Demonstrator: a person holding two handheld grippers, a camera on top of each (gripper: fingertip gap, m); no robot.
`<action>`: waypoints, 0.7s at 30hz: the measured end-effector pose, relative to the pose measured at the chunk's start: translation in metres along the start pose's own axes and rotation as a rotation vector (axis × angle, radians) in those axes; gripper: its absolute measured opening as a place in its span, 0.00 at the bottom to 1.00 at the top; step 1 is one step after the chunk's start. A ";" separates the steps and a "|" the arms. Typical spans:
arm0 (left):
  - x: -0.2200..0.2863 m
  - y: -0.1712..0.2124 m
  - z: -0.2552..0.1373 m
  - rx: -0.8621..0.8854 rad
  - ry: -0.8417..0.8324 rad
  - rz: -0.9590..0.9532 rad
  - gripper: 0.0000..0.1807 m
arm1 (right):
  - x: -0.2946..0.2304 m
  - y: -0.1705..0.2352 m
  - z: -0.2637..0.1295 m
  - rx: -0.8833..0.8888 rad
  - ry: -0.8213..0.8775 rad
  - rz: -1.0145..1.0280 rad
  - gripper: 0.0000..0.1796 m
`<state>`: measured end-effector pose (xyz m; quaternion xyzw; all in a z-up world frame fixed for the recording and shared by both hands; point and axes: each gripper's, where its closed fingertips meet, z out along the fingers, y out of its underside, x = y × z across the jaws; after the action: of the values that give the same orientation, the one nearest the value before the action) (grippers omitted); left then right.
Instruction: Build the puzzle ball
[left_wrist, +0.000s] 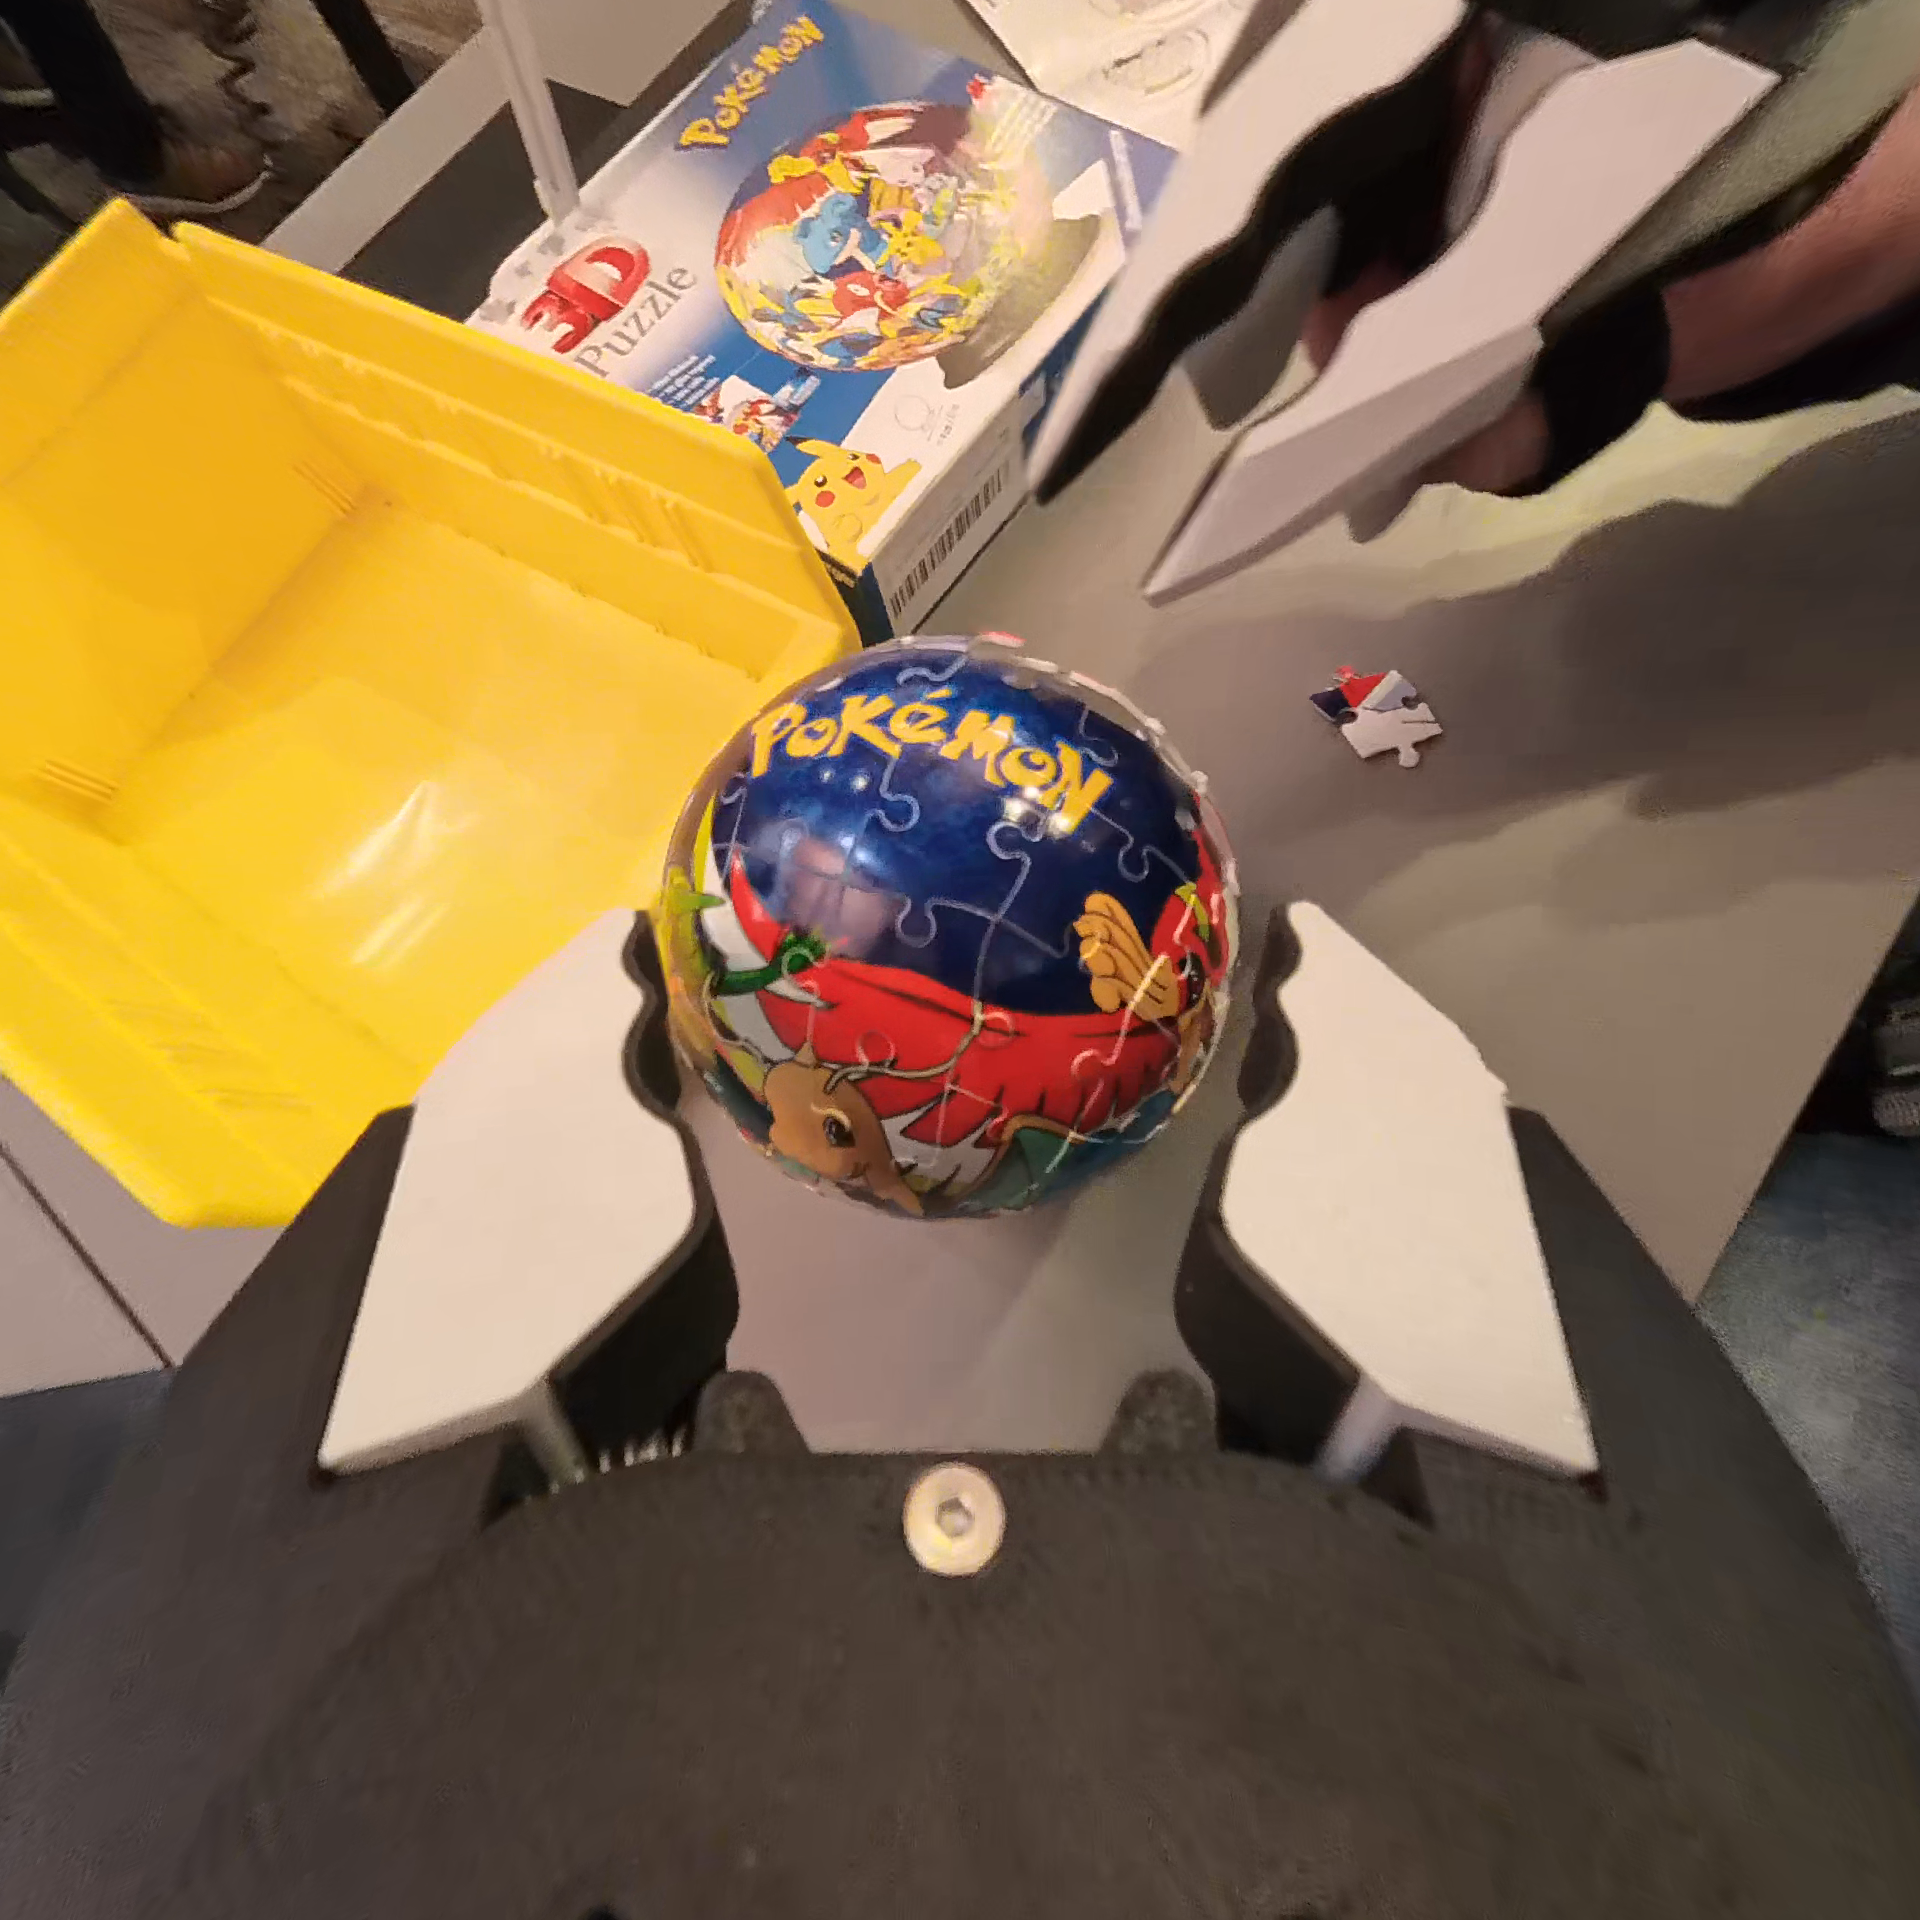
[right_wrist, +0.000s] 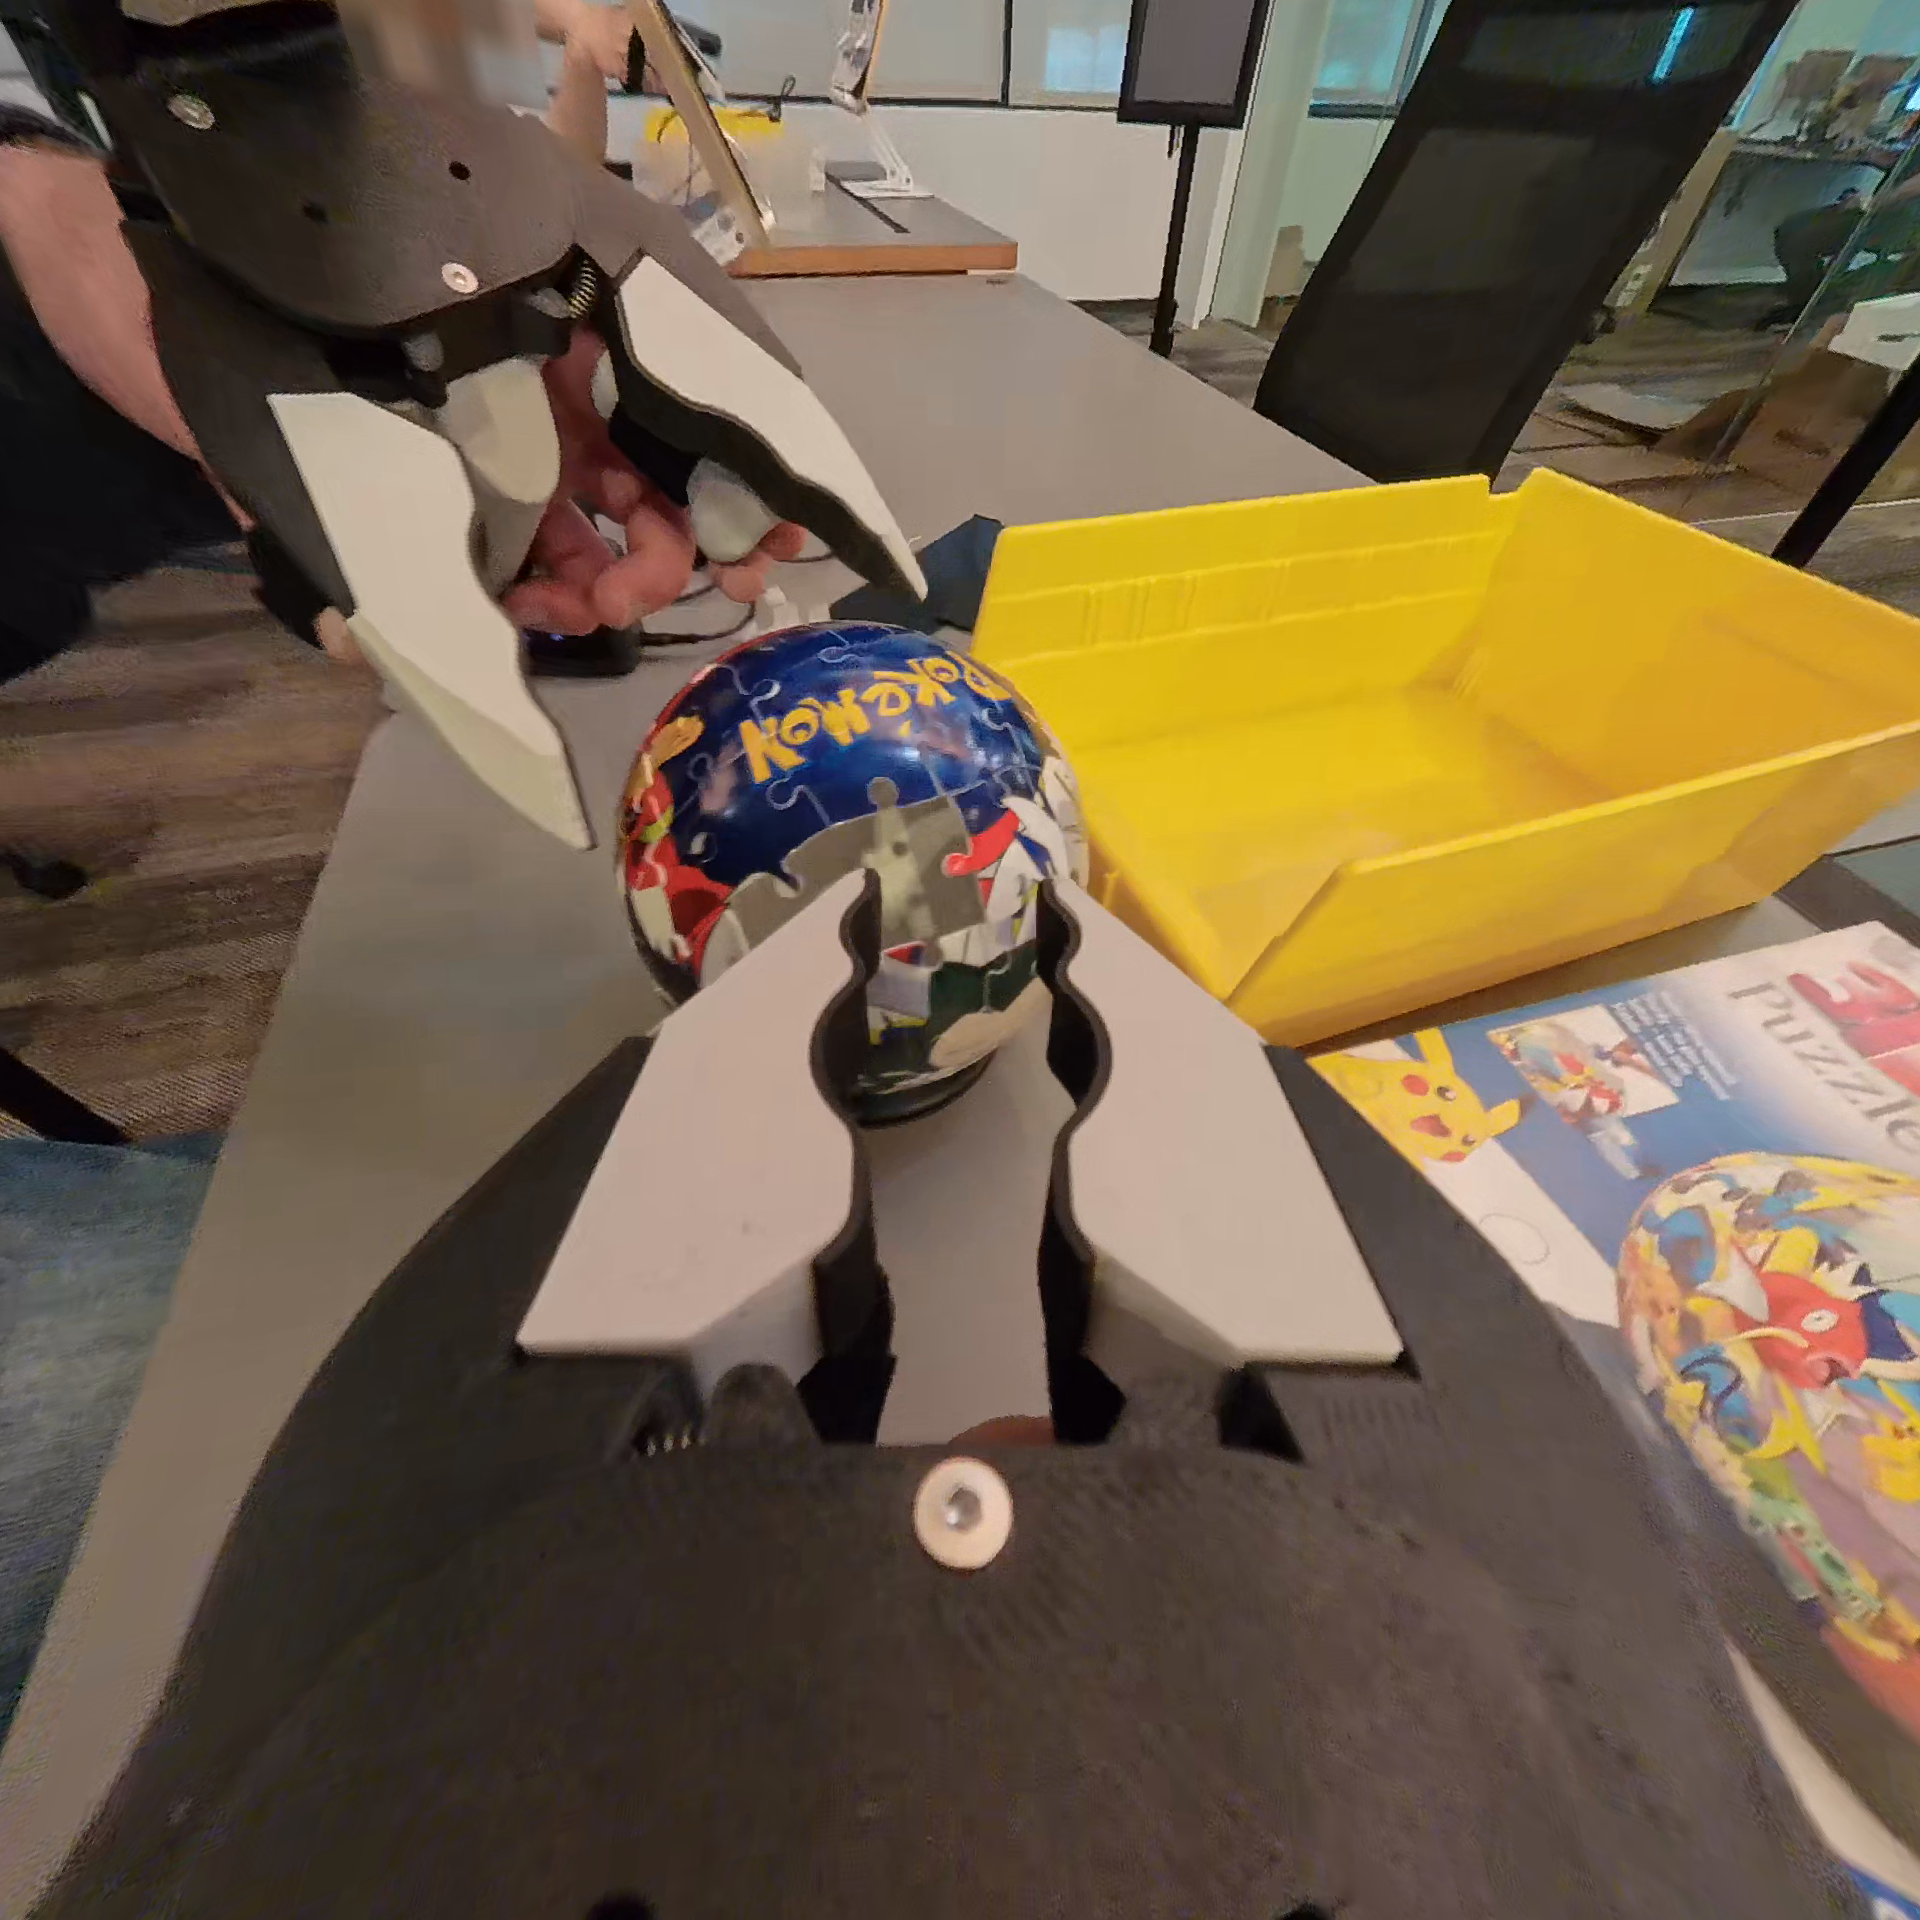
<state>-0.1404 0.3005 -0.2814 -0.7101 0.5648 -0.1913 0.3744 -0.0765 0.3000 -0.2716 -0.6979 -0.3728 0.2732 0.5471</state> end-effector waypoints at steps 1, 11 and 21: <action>0.001 0.000 0.003 -0.005 0.017 0.007 0.59 | 0.003 0.001 0.004 -0.011 0.002 -0.010 0.14; 0.001 -0.001 0.012 -0.025 0.045 0.036 0.58 | 0.000 0.009 0.022 -0.065 -0.067 -0.006 0.05; -0.001 -0.002 0.014 -0.033 0.029 0.035 0.56 | 0.011 0.013 0.016 -0.073 0.027 0.009 0.16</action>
<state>-0.1300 0.3062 -0.2886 -0.7033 0.5857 -0.1856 0.3576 -0.0802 0.3167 -0.2884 -0.7226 -0.3720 0.2523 0.5252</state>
